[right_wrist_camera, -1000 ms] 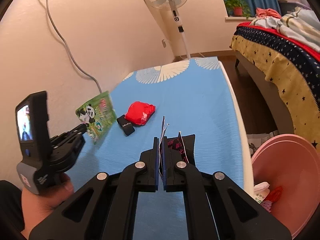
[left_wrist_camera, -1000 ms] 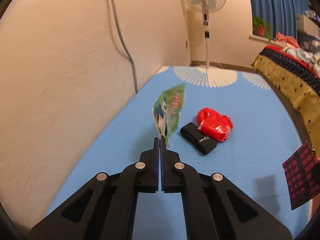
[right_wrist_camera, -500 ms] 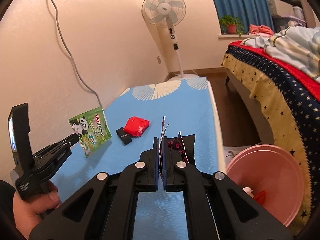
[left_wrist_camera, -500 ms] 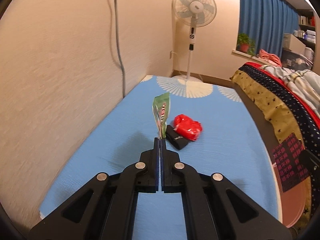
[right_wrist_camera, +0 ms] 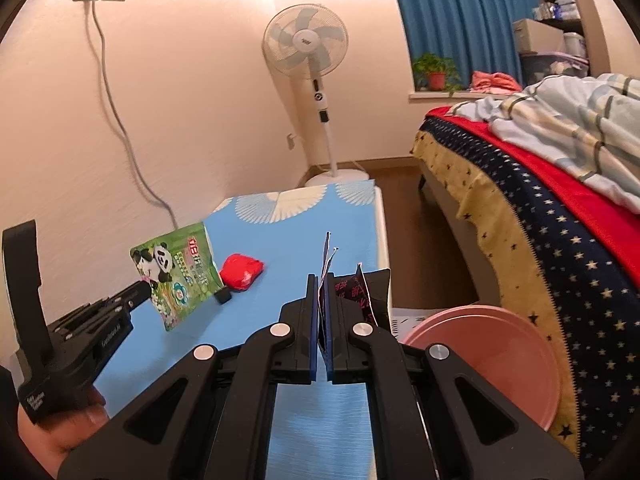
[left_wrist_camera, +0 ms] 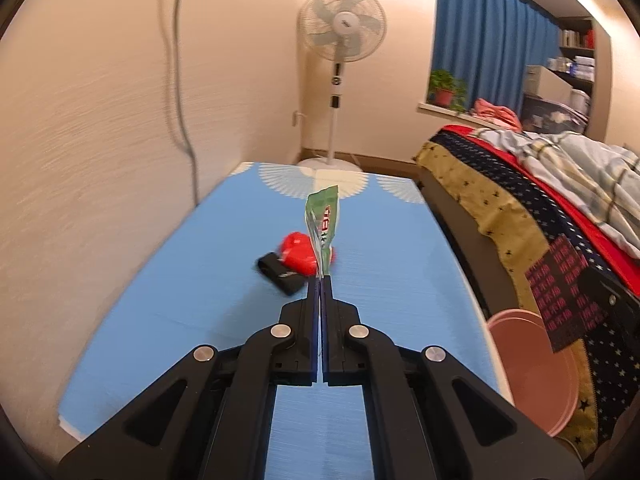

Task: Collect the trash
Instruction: 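Carry the green wrapper with the left tool to the pink bin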

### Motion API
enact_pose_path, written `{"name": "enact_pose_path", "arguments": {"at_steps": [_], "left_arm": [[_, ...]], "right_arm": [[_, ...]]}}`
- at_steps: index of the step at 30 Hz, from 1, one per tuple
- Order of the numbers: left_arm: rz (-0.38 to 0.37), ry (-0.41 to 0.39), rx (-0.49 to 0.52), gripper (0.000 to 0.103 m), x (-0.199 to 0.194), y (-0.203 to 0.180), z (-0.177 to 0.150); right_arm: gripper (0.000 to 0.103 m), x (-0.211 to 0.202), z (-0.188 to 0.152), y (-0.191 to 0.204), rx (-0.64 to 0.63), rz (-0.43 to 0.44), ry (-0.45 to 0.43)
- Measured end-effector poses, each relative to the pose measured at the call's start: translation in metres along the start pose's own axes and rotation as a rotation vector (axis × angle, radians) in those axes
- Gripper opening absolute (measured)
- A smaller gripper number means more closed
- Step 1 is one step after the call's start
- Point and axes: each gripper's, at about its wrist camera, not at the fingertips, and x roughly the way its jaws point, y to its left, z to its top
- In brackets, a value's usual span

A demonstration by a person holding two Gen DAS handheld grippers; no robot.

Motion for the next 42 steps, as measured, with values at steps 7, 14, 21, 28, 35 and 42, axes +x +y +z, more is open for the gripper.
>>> {"name": "enact_pose_path", "arguments": {"at_steps": [7, 14, 21, 28, 35, 42], "left_arm": [[-0.073, -0.009, 0.023, 0.001, -0.005, -0.025, -0.001], [-0.146, -0.008, 0.053, 0.001, -0.005, -0.050, -0.006], [-0.241, -0.012, 0.090, 0.001, -0.007, -0.077, -0.011], [-0.329, 0.006, 0.117, 0.001, -0.003, -0.105, -0.019], [-0.428, 0.053, 0.164, 0.001, 0.006, -0.138, -0.033], [-0.497, 0.174, 0.208, 0.001, 0.033, -0.171, -0.060]], "right_arm": [[0.003, -0.012, 0.004, -0.022, 0.024, -0.062, -0.017], [0.003, -0.024, 0.009, -0.049, 0.068, -0.126, -0.027], [0.003, -0.043, 0.023, -0.076, 0.095, -0.180, -0.056], [0.003, -0.043, 0.024, -0.101, 0.135, -0.220, -0.044], [0.003, -0.026, 0.012, -0.120, 0.189, -0.253, 0.022], [0.003, -0.005, -0.003, -0.137, 0.246, -0.290, 0.104]]}}
